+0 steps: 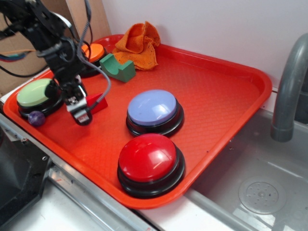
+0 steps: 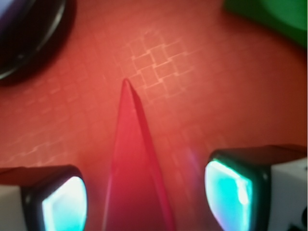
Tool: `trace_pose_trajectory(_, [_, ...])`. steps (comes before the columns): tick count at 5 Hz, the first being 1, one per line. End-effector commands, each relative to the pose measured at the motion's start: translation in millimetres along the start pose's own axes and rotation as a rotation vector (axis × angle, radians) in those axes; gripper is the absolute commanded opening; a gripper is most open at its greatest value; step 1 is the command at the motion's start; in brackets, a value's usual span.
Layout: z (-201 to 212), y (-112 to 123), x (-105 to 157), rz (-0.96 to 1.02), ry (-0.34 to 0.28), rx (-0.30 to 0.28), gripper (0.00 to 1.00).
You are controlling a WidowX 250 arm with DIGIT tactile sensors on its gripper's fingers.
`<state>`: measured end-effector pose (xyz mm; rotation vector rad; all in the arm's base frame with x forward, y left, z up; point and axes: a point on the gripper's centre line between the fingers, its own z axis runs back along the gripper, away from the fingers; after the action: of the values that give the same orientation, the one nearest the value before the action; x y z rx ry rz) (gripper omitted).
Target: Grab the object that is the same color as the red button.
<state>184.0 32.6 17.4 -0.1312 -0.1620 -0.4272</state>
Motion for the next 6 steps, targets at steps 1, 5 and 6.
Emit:
trace_pose_trajectory(1, [3.9, -4.1, 10.8, -0.044, 0.034, 0.059, 0.00])
trace_pose_trajectory(5, [65.1, -18.5, 29.2, 0.227, 0.072, 0.053, 0.00])
trace_pose_trajectory(6, [101.7, -32.3, 37.7, 0.353, 0.121, 0.096, 0.00])
